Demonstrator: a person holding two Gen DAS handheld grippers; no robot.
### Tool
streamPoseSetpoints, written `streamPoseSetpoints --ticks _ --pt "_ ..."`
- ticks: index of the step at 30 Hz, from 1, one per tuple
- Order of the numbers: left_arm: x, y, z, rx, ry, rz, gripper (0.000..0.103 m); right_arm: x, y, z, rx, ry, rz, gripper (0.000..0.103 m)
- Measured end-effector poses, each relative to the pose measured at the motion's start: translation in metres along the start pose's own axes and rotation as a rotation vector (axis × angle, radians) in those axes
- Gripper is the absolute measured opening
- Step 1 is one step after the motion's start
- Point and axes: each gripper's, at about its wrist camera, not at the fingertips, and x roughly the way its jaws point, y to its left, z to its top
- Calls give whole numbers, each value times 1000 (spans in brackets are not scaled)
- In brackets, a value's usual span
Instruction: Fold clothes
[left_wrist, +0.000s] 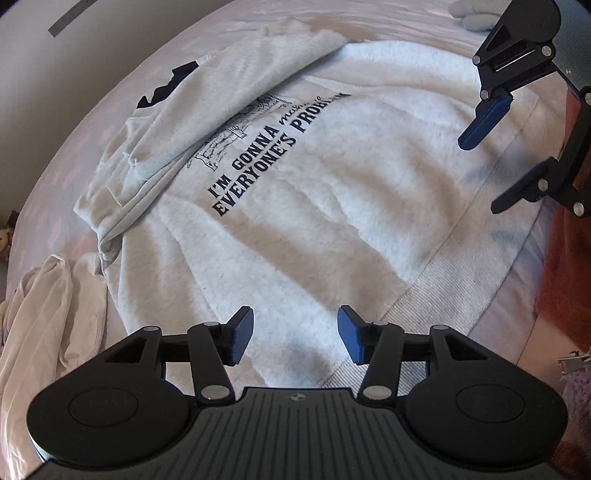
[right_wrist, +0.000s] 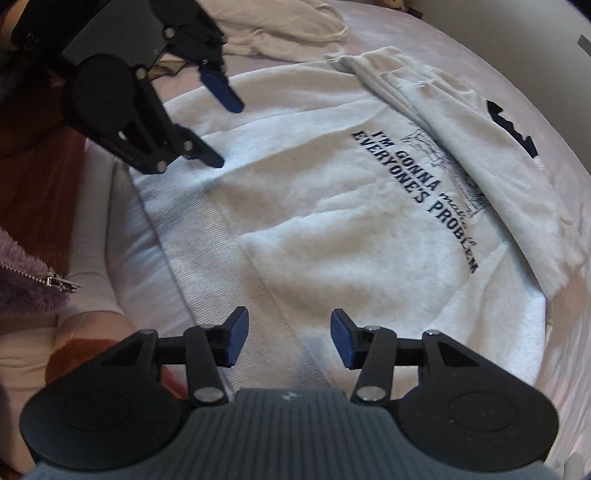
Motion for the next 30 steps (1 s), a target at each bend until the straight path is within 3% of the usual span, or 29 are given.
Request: streamPoseSetpoints --ticks 8,12,17,22,24,25,30 --pt "-1 -8 -12 25 -21 23 48 29 43 10 -176 163 49 67" --pt "-2 -5 -12 8 -40 14 48 45 36 11 -127 219 71 67" --pt "-1 2 -13 -28 -57 0 48 50 37 9 -152 227 32 66" --pt "-1 4 -13 -40 -63 -8 48 49 46 3 -221 204 -47 48" --pt "-2 4 -14 -35 -68 -6 48 47 50 -1 -255 186 -113 22" --pt "-3 3 -14 -34 -70 -6 48 46 53 -3 -276 175 -157 15" --pt "-4 5 -16 -40 -85 -6 48 37 47 -6 -254 109 -234 12"
